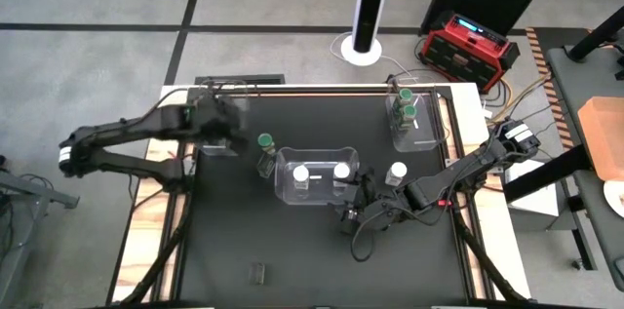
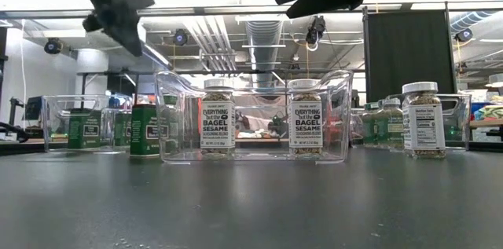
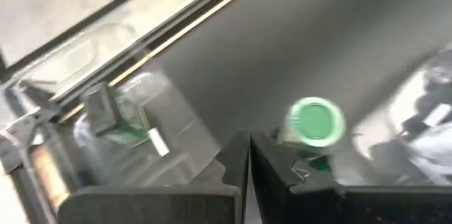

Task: Sort spices by type
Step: Put the green seasoning bottle into the top right transparent bin

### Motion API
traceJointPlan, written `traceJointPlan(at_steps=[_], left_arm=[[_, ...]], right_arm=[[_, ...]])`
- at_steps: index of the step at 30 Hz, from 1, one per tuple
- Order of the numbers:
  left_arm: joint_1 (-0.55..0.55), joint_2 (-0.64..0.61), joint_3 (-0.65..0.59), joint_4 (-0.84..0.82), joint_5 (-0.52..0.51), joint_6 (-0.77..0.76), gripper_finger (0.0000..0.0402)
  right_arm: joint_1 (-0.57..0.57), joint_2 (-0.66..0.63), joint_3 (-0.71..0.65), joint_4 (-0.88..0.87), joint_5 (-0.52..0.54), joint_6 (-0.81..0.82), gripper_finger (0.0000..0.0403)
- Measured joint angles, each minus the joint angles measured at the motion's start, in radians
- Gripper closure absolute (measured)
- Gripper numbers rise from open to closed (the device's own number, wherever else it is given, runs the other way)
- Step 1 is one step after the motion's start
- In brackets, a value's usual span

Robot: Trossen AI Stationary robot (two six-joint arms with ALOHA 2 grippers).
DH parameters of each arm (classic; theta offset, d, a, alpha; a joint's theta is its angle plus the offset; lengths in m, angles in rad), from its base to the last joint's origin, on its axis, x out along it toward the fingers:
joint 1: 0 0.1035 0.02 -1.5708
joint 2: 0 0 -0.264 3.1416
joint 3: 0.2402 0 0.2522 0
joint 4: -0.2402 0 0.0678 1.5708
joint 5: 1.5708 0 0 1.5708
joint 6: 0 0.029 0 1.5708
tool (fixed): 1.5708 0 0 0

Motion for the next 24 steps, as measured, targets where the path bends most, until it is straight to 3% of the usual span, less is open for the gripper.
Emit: traceJointPlan(at_steps=[15,24], left_arm=[[-0.589,0.062,-0.002,-0.005,-0.299,-0.354,0.0401],[-0.803,0.185,0.000,-0.001,-0.424,-0.474,0.0402]], right_arm=[[0.007,-0.015,-0.001,-0.023,-0.007,0.069,0.0101],[-0.001,-0.156,0.002,-0.345,-0.017,0.391,0.0113]])
